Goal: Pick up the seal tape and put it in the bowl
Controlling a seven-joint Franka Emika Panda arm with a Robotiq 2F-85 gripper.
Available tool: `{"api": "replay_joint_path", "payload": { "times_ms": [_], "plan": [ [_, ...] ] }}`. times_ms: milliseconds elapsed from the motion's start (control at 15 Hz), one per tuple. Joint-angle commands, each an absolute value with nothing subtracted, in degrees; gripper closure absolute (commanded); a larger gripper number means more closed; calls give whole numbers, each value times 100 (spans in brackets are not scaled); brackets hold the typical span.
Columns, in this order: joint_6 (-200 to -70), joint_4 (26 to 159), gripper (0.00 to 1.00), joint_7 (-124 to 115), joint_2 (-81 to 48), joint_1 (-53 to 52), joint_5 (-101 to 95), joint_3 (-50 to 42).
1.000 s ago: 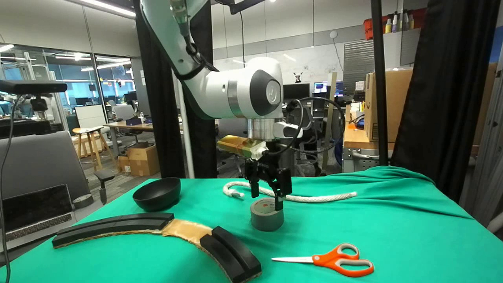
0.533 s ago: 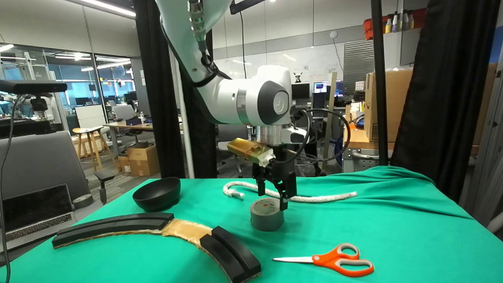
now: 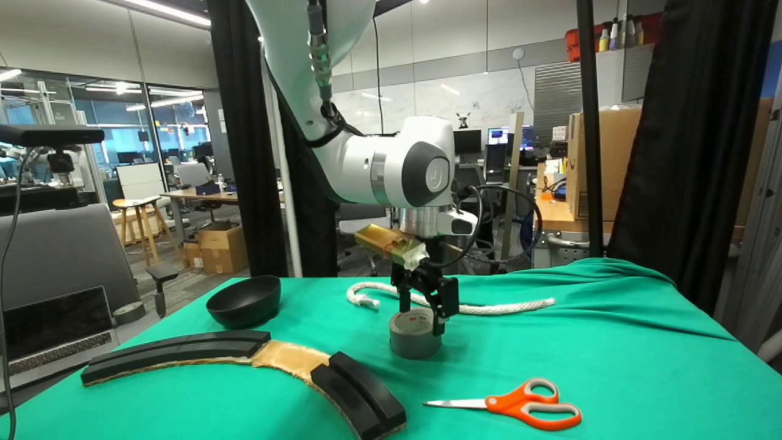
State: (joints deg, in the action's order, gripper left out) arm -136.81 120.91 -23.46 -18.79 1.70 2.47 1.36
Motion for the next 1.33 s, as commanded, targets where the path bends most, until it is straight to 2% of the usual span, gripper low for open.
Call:
{"api": "replay_joint_path", "payload": {
  "times_ms": [0,467,533,600,1133,1267],
  "plan": [
    [-13719,11925,0,-2128,-2055,46,409,18],
    [-13748,11870,0,-1975,-2286,43,401,15],
    [-13787,11877,25,-1944,-2314,40,386,13],
    [-13802,11873,25,-1937,-2341,37,383,9],
    [-13934,11864,87,-1872,-2384,27,364,-15],
    [-13929,11857,93,-1881,-2347,21,345,-36]
  ]
}}
